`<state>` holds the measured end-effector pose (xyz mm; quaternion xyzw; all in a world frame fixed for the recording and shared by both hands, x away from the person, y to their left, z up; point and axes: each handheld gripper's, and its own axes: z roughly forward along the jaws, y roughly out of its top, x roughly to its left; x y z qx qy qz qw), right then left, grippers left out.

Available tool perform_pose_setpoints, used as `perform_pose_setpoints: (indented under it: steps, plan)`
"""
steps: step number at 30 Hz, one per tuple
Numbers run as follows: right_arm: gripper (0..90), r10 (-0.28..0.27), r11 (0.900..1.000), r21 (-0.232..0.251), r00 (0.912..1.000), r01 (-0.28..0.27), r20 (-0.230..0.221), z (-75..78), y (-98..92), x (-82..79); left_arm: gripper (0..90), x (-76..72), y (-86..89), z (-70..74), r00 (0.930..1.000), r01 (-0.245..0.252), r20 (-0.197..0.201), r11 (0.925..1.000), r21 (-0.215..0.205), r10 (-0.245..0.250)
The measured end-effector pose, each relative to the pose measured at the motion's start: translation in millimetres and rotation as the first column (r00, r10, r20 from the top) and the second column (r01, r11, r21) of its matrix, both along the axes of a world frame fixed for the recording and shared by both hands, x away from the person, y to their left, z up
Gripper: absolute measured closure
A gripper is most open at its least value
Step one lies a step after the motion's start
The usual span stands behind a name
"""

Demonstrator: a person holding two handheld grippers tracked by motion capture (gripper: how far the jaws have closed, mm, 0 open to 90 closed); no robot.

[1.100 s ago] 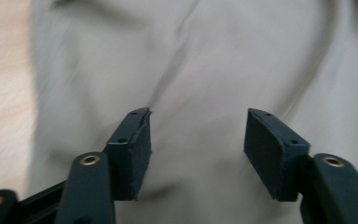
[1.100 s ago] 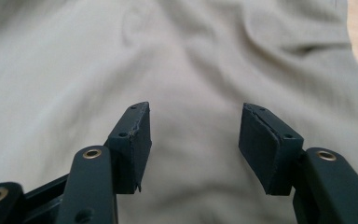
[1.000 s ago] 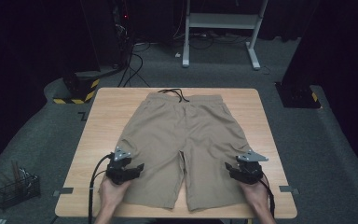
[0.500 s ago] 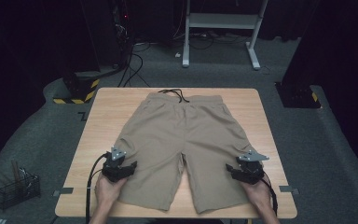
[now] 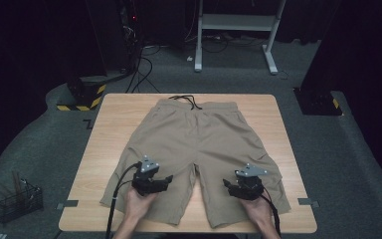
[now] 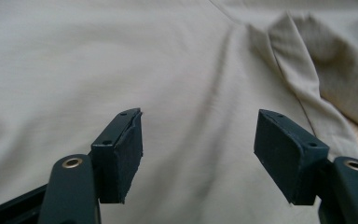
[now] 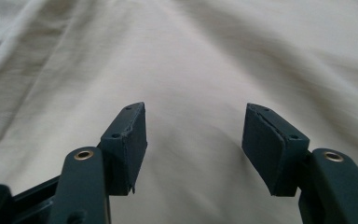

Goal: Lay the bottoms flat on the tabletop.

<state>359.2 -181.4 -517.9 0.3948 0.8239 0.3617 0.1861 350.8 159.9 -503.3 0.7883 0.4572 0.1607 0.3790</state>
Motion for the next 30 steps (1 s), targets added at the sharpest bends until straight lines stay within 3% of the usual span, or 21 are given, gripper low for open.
perform_pose_setpoints:
  steps: [2,3,4,7,10,30]
  plan:
    - [39.2,-0.001,1.0,0.003,1.0,0.001,-0.002,-1.1,2.1,-0.7,32.7,0.2,-7.8,-8.1,0.9999,0.0,-0.014,0.9998,0.022,0.0]
    - [37.2,0.012,1.0,0.011,0.9993,-0.012,-0.036,-4.3,5.5,-0.3,32.6,0.4,-9.4,-11.6,0.9997,0.0,-0.023,0.9995,0.03,0.0]
    - [37.2,0.012,1.0,0.011,0.9993,-0.012,-0.036,-4.3,5.5,-0.3,32.6,-0.2,-10.4,-14.7,0.9995,-0.001,-0.03,0.9993,0.036,0.002]
    - [36.4,0.026,0.999,-0.022,0.9995,-0.027,-0.018,-4.5,9.6,-2.9,32.3,-5.9,-12.3,-19.0,0.9999,-0.001,0.014,0.998,0.064,0.0]
    - [35.6,0.032,0.999,-0.014,0.9991,-0.033,-0.027,-4.9,9.2,-2.2,30.7,-11.7,-15.1,-22.7,0.9987,-0.002,0.051,0.9968,0.079,-0.002]
    - [35.6,0.036,0.999,-0.012,0.999,-0.036,-0.028,-4.9,9.0,-2.1,28.3,-13.6,-15.2,-22.7,0.9985,-0.016,0.053,0.996,0.088,0.012]
